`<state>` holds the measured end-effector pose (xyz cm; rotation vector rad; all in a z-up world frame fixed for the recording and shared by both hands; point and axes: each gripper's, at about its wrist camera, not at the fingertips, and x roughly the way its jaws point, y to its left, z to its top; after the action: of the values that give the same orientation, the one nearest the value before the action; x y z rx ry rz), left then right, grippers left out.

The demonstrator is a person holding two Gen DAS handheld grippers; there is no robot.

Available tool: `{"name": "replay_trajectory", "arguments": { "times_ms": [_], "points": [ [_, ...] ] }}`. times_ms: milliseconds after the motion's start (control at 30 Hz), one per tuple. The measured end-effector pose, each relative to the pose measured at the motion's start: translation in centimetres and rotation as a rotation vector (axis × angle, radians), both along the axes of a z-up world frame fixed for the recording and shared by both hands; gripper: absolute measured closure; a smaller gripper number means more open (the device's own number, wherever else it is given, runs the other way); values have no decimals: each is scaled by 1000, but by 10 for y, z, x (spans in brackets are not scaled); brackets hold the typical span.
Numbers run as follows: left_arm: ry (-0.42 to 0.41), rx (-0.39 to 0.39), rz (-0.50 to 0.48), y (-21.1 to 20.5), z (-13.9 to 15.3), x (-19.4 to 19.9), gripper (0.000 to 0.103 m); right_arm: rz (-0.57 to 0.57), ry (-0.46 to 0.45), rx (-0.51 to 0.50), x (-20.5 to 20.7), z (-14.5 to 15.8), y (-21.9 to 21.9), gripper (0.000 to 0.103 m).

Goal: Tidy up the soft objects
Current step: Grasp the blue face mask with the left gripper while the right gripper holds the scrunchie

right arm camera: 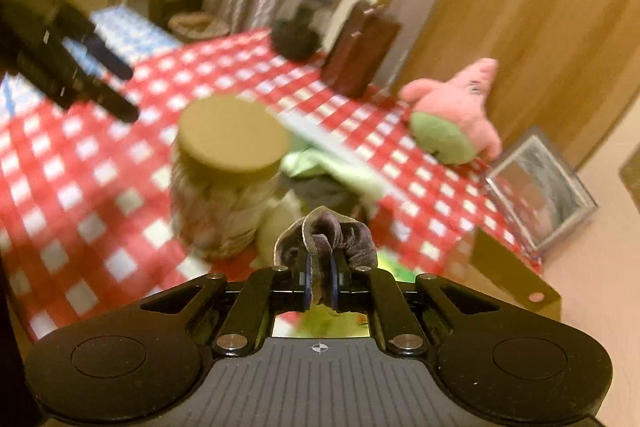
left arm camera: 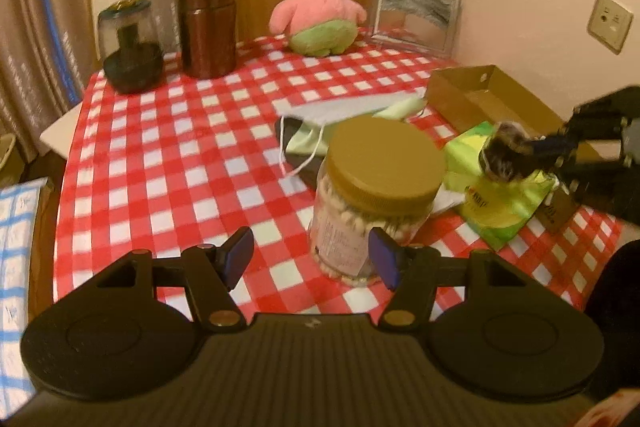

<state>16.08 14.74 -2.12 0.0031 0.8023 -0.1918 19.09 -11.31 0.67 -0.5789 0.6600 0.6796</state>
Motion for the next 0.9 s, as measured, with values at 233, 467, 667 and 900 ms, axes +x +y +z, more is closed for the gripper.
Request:
{"name": "replay_trajectory", "arguments": {
  "times_ms": [233, 467, 667, 900],
  "points": [
    [-15, 52, -106, -2, 42, 34, 40, -54, 89, 100, 40, 44, -27, 94],
    [35, 97, -266, -12, 66, 105, 36, -82, 162, 143, 91, 56, -40, 94],
    [111, 173, -384, -31, 57, 164, 34, -77, 195, 158, 126, 55, -33, 94],
    [283, 181, -515, -58, 24, 218, 34, -101, 258, 192, 157, 44, -20, 94]
  ]
}}
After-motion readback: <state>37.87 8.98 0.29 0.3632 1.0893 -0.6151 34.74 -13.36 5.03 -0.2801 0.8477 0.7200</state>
